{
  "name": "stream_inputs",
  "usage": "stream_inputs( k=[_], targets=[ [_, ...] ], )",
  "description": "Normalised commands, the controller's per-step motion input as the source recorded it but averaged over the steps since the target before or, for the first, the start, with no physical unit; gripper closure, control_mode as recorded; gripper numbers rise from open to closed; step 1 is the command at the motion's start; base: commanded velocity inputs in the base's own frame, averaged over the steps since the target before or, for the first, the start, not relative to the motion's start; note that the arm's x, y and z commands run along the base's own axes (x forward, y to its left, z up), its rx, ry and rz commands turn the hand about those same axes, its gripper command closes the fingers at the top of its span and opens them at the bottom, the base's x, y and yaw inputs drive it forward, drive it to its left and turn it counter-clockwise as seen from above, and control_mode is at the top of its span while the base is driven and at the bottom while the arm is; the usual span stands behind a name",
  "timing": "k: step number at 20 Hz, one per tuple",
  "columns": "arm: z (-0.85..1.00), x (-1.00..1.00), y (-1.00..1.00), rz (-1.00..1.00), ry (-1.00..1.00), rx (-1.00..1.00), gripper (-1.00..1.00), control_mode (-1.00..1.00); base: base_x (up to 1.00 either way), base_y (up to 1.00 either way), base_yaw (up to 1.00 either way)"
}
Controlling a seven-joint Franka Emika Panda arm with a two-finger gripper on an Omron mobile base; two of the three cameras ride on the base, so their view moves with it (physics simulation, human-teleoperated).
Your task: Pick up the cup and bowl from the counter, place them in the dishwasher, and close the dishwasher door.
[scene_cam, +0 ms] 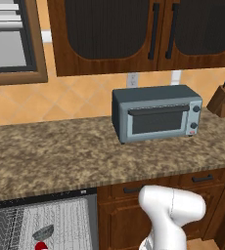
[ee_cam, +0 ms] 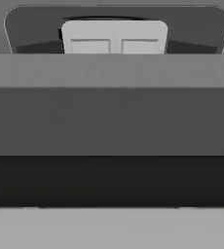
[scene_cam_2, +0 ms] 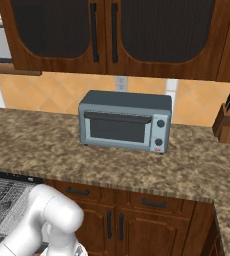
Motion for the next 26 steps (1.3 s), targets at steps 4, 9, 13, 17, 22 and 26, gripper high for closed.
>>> stream_inputs(
  k=[4, 9, 13, 17, 22, 26],
  targets=[
    [-0.4, 1.0, -0.4, -0.06, -0.21, 0.0, -1.0, -1.0, 0.0, 0.0, 0.0],
    [-0.3, 1.0, -0.41, -0.06, -0.21, 0.0, -1.0, -1.0, 0.0, 0.0, 0.0],
    [-0.11, 1.0, -0.31, -0.04, -0.24, 0.0, -1.0, -1.0, 0.0, 0.0, 0.0],
    [-0.1, 1.0, -0.25, -0.03, -0.21, 0.0, -1.0, -1.0, 0.0, 0.0, 0.0],
    [-0.13, 1.0, -0.33, -0.02, -0.09, 0.0, -1.0, -1.0, 0.0, 0.0, 0.0],
    [-0.11, 1.0, -0.36, -0.02, -0.02, 0.0, -1.0, -1.0, 0.0, 0.0, 0.0]
  ],
)
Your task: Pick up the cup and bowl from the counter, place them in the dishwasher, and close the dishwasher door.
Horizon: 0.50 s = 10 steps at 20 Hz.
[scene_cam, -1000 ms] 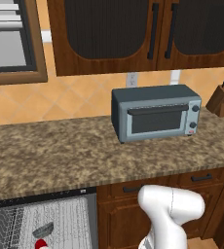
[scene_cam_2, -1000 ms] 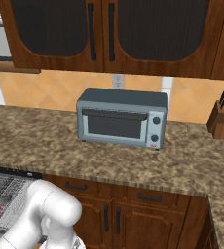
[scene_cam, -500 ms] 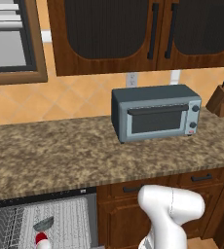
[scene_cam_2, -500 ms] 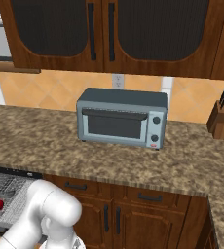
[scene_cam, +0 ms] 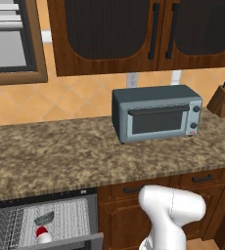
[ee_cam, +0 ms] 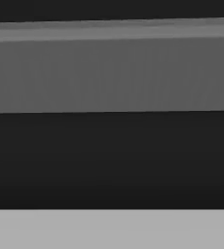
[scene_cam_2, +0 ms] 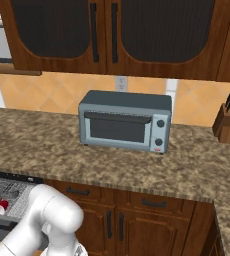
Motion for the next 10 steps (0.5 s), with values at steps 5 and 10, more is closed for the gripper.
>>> stream_inputs(
  k=[5, 10],
  targets=[
    [-0.07, 1.0, -0.36, -0.01, 0.0, 0.0, -1.0, -1.0, 0.0, 0.0, 0.0],
    [-0.14, 1.0, -0.37, -0.01, 0.0, 0.0, -1.0, -1.0, 0.0, 0.0, 0.0]
  ],
)
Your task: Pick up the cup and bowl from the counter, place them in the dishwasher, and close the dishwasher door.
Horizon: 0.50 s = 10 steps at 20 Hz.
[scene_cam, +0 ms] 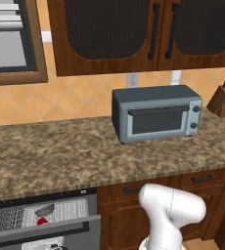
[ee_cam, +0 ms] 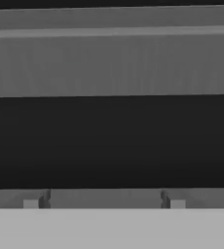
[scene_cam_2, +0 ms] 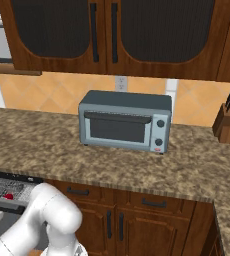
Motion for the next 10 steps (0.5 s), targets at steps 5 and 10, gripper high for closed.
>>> stream_inputs(
  k=[5, 10],
  targets=[
    [-0.18, 1.0, -0.37, -0.01, 0.0, 0.0, -1.0, -1.0, 0.0, 0.0, 0.0],
    [-0.23, 1.0, -0.35, -0.01, 0.0, 0.0, -1.0, -1.0, 0.0, 0.0, 0.0]
  ],
)
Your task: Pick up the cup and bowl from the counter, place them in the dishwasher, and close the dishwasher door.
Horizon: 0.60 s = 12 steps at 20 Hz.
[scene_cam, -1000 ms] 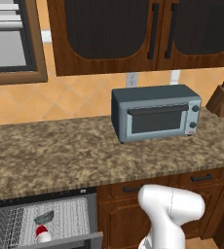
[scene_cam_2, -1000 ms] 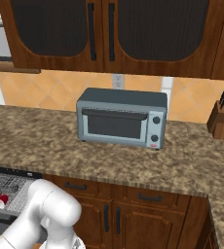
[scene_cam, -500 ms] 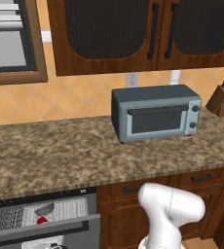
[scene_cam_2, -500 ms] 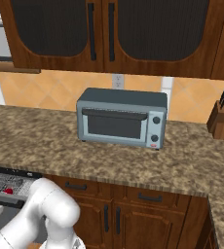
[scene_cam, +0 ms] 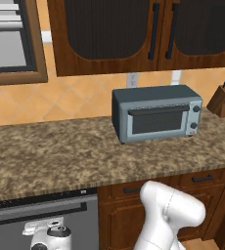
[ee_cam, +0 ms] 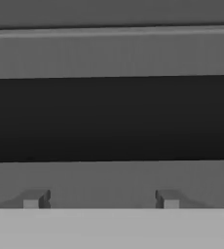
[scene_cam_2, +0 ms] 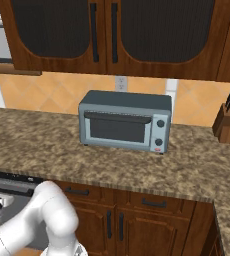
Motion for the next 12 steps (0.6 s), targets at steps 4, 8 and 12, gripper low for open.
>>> stream_inputs(
  k=[4, 8, 12],
  targets=[
    [-0.28, 1.0, -0.28, 0.0, 0.0, 0.0, -1.0, -1.0, 0.0, 0.0, 0.0],
    [-0.24, 1.0, -0.24, 0.0, 0.0, 0.0, -1.0, -1.0, 0.0, 0.0, 0.0],
    [-0.27, 1.0, -0.26, 0.0, 0.0, 0.0, -1.0, -1.0, 0.0, 0.0, 0.0]
  ],
)
